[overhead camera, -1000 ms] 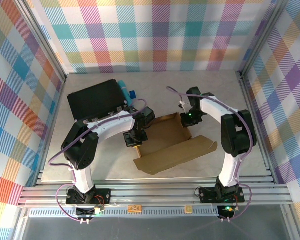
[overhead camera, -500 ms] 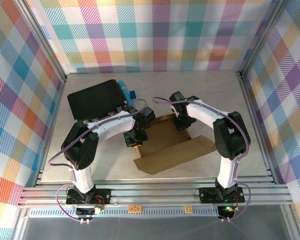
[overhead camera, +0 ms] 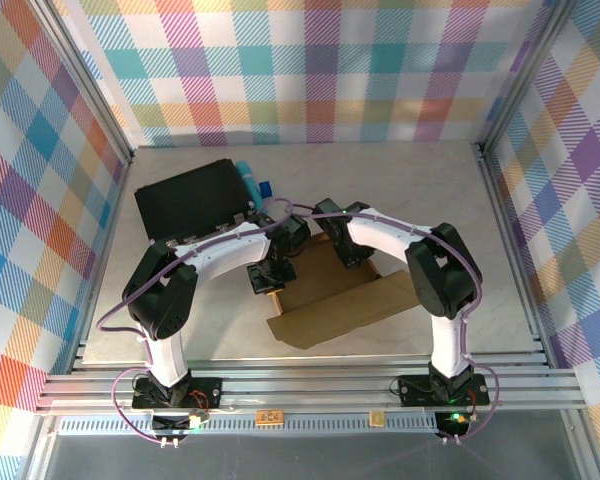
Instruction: Fold the paper box
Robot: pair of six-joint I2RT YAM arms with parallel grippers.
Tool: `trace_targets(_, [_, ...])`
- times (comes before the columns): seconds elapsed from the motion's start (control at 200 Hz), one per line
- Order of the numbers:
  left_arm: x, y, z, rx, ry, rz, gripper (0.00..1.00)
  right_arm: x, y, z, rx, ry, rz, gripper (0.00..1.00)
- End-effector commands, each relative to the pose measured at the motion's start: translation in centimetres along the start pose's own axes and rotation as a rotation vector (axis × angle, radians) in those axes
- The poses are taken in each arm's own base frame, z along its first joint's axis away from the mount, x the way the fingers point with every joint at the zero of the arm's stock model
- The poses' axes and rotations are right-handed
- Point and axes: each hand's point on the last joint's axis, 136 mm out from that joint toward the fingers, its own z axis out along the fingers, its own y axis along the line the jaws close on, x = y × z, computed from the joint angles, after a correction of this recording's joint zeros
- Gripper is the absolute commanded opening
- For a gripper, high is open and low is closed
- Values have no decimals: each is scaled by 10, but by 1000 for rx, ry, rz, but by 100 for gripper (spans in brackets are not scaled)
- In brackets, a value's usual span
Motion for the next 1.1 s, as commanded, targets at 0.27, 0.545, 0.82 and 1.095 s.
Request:
trace_targets(0.27, [-14,-7,-13,70,-78,-21,0,-12,30,-29,-357,-30,77,28])
trace_targets(0.545, [-19,-7,-10,82,-98,8,0,-24,4,-95,-1025,-21,207,56])
trace_targets(0.82, [-22,-11,-7,83,-97,31,0,-2,-42,-73,-1197,-99,375,54])
trace_targets(1.095, [-23,-13,-5,76,-86,55,0,17,-52,-18,-1160,-70,496,50])
